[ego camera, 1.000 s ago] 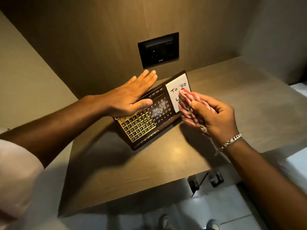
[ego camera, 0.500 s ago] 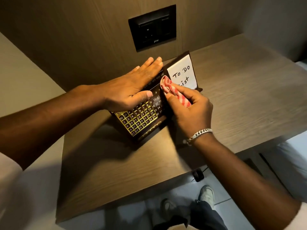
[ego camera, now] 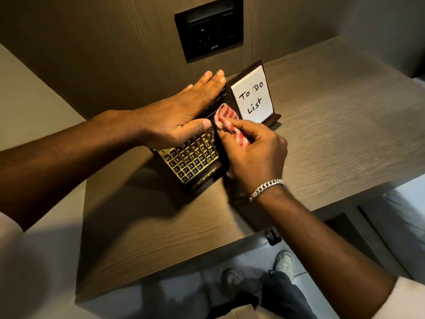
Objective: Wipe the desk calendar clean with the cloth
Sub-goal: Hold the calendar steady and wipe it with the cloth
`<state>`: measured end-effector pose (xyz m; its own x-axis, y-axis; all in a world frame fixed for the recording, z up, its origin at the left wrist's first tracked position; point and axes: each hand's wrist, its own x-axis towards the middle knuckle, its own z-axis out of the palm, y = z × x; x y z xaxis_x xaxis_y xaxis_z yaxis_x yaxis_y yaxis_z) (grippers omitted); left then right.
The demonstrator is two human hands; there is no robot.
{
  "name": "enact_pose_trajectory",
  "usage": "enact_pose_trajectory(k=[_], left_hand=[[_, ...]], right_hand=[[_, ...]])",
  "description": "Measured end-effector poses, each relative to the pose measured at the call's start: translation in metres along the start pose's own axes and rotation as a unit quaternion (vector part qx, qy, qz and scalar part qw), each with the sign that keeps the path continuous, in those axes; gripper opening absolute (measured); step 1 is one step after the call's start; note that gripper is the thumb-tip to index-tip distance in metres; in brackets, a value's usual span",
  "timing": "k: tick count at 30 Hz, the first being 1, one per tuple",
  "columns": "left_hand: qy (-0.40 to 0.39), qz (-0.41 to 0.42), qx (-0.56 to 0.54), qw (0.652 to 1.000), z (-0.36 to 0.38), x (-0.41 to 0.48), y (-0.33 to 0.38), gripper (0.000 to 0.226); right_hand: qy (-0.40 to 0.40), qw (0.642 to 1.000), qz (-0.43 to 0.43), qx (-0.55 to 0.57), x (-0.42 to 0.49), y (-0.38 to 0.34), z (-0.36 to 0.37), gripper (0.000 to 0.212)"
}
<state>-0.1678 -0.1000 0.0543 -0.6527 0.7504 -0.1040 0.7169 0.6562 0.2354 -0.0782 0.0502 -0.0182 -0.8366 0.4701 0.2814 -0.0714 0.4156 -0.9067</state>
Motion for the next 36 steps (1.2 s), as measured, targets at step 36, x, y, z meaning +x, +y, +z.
enact_pose_trajectory(k=[36], left_hand=[[0.003,0.031,0.012,0.999,0.005,0.002,-0.007,0.079]], right_hand=[[-0.059,0.997,0.031,-0.032,0.005,-0.001,-0.016,0.024]])
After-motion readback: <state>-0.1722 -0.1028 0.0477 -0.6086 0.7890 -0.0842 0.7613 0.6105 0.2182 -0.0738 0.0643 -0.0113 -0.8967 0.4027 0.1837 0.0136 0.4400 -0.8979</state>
